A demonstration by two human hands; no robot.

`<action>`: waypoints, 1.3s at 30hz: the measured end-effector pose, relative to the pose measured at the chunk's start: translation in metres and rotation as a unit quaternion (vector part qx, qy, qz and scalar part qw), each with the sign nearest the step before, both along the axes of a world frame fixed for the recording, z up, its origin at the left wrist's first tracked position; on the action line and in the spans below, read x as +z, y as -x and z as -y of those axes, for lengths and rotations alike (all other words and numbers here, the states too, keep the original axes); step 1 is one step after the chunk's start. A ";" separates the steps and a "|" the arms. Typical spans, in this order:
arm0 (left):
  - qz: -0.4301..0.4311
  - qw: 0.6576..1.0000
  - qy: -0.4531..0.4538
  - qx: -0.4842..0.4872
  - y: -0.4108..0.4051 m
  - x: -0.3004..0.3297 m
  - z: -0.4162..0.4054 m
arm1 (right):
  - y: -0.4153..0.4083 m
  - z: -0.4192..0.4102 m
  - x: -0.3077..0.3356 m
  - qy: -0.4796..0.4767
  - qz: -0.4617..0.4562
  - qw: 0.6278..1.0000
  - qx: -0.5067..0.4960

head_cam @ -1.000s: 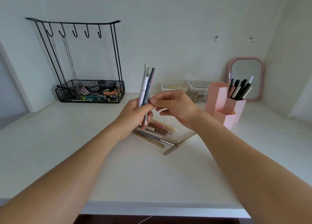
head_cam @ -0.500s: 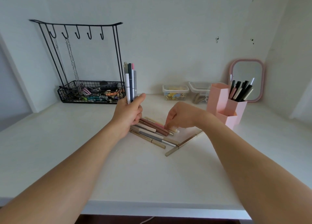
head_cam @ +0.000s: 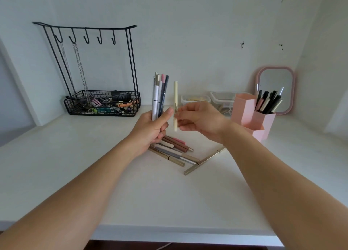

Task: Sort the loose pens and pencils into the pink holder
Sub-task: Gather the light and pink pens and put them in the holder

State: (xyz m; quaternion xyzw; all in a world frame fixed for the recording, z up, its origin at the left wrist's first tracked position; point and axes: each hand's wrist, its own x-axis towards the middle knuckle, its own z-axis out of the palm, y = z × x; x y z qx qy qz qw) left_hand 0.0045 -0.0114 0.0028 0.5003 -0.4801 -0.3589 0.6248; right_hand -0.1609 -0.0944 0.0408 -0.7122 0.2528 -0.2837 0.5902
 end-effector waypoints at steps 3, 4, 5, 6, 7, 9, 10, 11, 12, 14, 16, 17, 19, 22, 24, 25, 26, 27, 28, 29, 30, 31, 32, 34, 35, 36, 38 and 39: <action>0.020 1.000 0.005 -0.019 0.001 -0.003 0.002 | -0.007 -0.008 -0.001 0.002 0.041 0.999 0.022; 0.026 0.999 0.007 -0.019 0.001 -0.003 0.002 | -0.008 -0.008 -0.001 0.006 0.047 0.999 0.018; 0.033 0.999 0.008 -0.018 0.001 -0.004 0.002 | -0.008 -0.009 -0.003 0.007 0.053 0.998 0.014; 0.043 0.999 0.010 -0.018 0.001 -0.005 0.002 | -0.008 -0.009 -0.004 0.007 0.061 0.998 0.011; 0.058 0.998 0.013 -0.019 0.001 -0.005 0.002 | -0.008 -0.009 -0.005 0.003 0.069 0.998 0.008; 0.084 0.996 0.018 -0.026 0.002 -0.006 0.002 | -0.010 -0.010 -0.008 0.003 0.074 0.997 -0.004; 0.091 0.995 0.018 -0.029 0.003 -0.006 0.002 | -0.011 -0.010 -0.009 0.017 0.058 0.998 -0.022; 0.092 0.995 0.016 -0.030 0.003 -0.006 0.001 | -0.012 -0.010 -0.009 0.040 0.031 0.998 -0.045; 0.090 0.995 0.012 -0.029 0.002 -0.006 0.001 | -0.013 -0.010 -0.010 0.068 0.003 0.995 -0.071; 0.087 0.996 0.003 -0.025 0.001 -0.007 0.001 | -0.014 -0.008 -0.012 0.105 -0.028 0.989 -0.105; 0.087 0.996 -0.004 -0.013 0.000 -0.008 0.001 | -0.016 -0.009 -0.013 0.125 -0.033 0.986 -0.105; 0.085 0.996 -0.005 -0.003 0.000 -0.008 0.002 | -0.015 -0.010 -0.013 0.134 -0.037 0.985 -0.099; 0.078 0.996 0.001 0.031 -0.001 -0.008 0.003 | -0.014 -0.010 -0.011 0.139 -0.043 0.986 -0.082; 0.065 0.992 0.005 0.105 -0.004 -0.005 0.004 | -0.010 -0.006 -0.006 0.126 -0.074 0.984 -0.098; 0.049 0.987 0.004 0.151 -0.008 -0.004 0.005 | -0.009 -0.002 -0.008 0.174 -0.147 0.968 -0.107; 0.037 0.985 0.003 0.167 -0.010 -0.004 0.005 | -0.009 -0.002 -0.010 0.209 -0.189 0.954 -0.100; 0.026 0.984 0.001 0.178 -0.012 -0.003 0.005 | -0.010 -0.002 -0.013 0.239 -0.224 0.941 -0.089; 0.017 0.982 -0.002 0.186 -0.013 -0.002 0.005 | -0.012 -0.003 -0.016 0.262 -0.248 0.929 -0.082; 0.010 0.982 -0.006 0.191 -0.014 -0.002 0.004 | -0.013 -0.003 -0.020 0.281 -0.264 0.919 -0.081; 0.006 0.981 -0.009 0.194 -0.014 -0.001 0.004 | -0.013 -0.003 -0.022 0.298 -0.274 0.911 -0.084; 0.003 0.981 -0.010 0.196 -0.014 -0.001 0.004 | -0.013 -0.003 -0.023 0.310 -0.281 0.904 -0.086; 0.001 0.981 -0.011 0.196 -0.014 -0.002 0.004 | -0.013 -0.003 -0.024 0.316 -0.285 0.901 -0.088; 0.001 0.981 -0.013 0.196 -0.013 -0.002 0.005 | -0.013 -0.002 -0.024 0.319 -0.288 0.899 -0.087; 0.000 0.981 -0.018 0.196 -0.013 -0.002 0.005 | -0.012 -0.001 -0.024 0.328 -0.298 0.892 -0.089; -0.002 0.981 -0.020 0.194 -0.012 -0.002 0.005 | -0.012 -0.001 -0.024 0.335 -0.308 0.886 -0.091; -0.007 0.981 -0.022 0.191 -0.012 -0.002 0.005 | -0.012 0.000 -0.023 0.338 -0.319 0.880 -0.095; -0.022 0.983 -0.023 0.179 -0.011 -0.001 0.004 | -0.010 0.004 -0.021 0.313 -0.324 0.886 -0.111; -0.031 0.985 -0.023 0.171 -0.011 -0.001 0.004 | -0.008 0.005 -0.018 0.277 -0.306 0.903 -0.117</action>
